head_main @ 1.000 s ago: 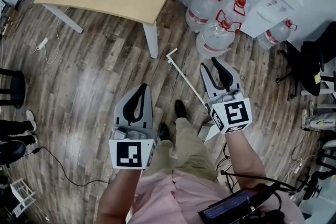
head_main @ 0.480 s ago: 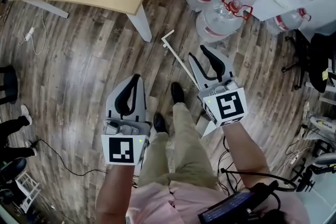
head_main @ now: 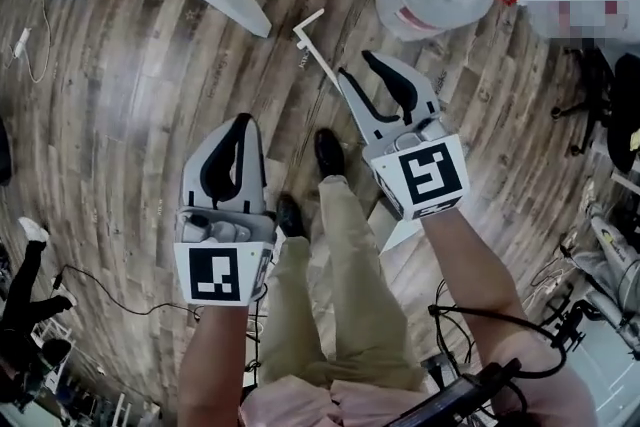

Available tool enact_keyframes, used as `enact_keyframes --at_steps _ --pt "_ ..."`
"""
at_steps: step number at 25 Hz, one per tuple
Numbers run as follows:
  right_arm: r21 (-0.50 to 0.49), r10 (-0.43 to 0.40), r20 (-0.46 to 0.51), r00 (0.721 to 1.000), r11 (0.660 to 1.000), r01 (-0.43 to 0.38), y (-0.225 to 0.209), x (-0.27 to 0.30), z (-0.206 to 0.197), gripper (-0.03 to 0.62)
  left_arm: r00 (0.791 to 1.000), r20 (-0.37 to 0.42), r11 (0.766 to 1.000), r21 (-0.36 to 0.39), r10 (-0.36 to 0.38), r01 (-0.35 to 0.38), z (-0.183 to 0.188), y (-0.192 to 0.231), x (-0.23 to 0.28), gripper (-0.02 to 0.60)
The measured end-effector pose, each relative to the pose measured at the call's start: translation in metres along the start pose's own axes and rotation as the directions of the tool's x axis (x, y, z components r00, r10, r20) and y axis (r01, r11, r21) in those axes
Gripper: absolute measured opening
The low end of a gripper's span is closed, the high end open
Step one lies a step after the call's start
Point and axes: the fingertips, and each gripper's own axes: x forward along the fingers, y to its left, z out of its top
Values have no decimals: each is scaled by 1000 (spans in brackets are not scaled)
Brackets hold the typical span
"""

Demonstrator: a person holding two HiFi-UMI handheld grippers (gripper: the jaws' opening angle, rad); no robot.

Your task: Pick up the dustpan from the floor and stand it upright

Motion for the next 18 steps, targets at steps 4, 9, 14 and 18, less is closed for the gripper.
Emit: enact_keyframes --at_steps 4,9,14,18 --pt "21 17 -61 998 1000 -16 -8 35 -58 140 1000 -19 1000 10 10 -10 -45 10 27 12" --pt "33 27 -123 992 999 -23 -18 68 -120 141 999 -41 1000 12 18 -18 -89 20 51 12" --pt "31 37 -166 985 999 -32 -25 99 -169 144 998 -60 999 15 32 -31 -127 34 67 12" --pt "30 55 -200 978 998 -50 -26 128 -203 149 996 -74 999 16 47 -46 -158 48 78 12"
